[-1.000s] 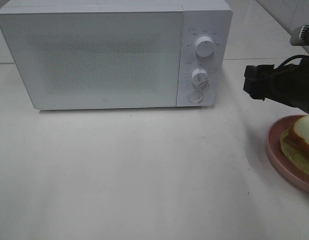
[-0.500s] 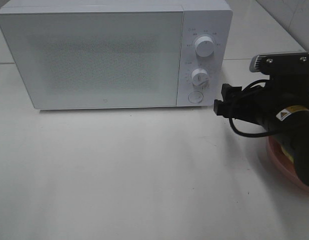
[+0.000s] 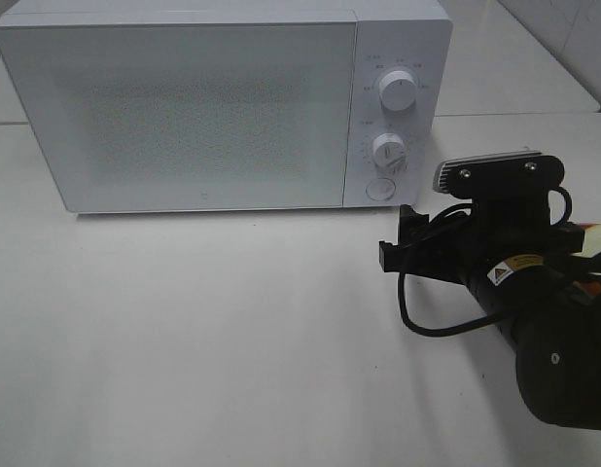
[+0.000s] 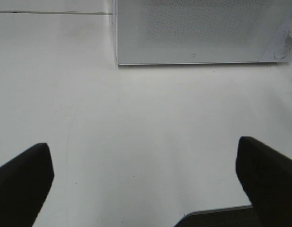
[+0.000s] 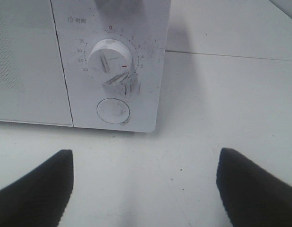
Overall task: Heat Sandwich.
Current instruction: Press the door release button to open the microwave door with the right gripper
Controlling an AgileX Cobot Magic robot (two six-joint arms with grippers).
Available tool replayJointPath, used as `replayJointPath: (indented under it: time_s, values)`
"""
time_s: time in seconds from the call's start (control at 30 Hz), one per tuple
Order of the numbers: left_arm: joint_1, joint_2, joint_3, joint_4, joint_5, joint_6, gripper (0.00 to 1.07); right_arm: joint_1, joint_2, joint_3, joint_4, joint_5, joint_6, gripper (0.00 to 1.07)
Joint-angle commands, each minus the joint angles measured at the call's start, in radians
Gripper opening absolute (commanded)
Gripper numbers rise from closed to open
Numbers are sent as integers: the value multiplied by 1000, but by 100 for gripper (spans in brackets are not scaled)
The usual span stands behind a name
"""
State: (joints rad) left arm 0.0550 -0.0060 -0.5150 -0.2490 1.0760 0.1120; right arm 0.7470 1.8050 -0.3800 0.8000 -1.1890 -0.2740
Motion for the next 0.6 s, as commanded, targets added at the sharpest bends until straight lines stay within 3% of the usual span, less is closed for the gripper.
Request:
replayJointPath:
  time_s: [0.03,0.27,0.6]
  values:
    - [2,-15,0,2,-4,2,98,4,-1,1,3,-14,7,76]
    - [2,-15,0,2,-4,2,98,4,-1,1,0,-20,80,76]
    - [2,-15,0,2,-4,2,98,4,-1,1,-1,-19,655,70]
